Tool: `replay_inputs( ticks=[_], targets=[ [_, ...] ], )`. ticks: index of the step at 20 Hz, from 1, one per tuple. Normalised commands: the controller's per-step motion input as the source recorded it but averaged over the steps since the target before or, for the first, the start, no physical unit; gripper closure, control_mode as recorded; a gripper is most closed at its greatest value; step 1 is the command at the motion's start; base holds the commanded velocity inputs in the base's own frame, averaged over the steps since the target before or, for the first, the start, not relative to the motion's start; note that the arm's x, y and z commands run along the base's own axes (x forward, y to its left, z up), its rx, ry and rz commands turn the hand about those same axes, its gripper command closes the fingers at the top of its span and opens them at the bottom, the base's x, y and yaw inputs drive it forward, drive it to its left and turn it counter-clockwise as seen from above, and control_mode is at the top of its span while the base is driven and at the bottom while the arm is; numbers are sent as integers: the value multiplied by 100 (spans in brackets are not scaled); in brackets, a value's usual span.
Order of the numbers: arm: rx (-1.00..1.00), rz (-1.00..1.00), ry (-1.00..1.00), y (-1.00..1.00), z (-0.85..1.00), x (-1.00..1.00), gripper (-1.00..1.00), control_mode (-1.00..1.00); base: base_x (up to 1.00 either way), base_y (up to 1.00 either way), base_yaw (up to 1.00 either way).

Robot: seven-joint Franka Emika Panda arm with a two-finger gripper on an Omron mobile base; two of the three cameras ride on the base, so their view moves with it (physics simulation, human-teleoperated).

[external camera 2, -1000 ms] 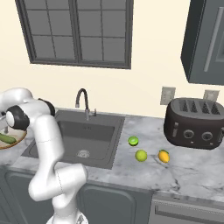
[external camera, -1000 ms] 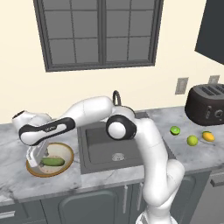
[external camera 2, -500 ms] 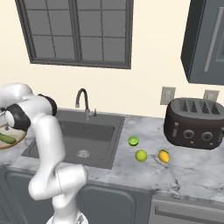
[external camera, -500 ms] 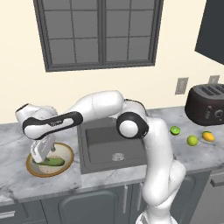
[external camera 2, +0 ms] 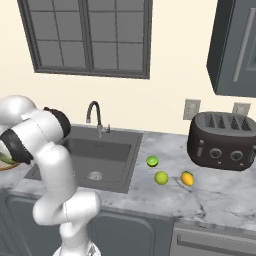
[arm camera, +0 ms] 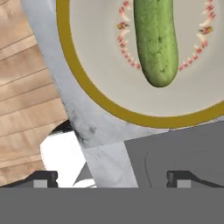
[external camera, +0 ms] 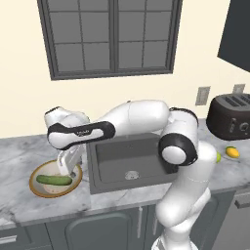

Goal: There is a mixed pile of frozen fruits and vegetables on the counter. Locate all the frozen vegetables and place the items in a bowl on the counter. Take all the frozen fruits and defrost them in a running sink.

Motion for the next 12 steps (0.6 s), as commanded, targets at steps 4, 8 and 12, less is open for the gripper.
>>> replay_inputs(
  ticks=[4,8,12],
  targets=[
    [5,-20,12,-65,17,-4,-100,-100,0,0,0],
    [0,-34,6,-52,0,1,-100,-100,0,0,0],
    [-6,-36,4,-31,5,1,-100,-100,0,0,0]
  ],
)
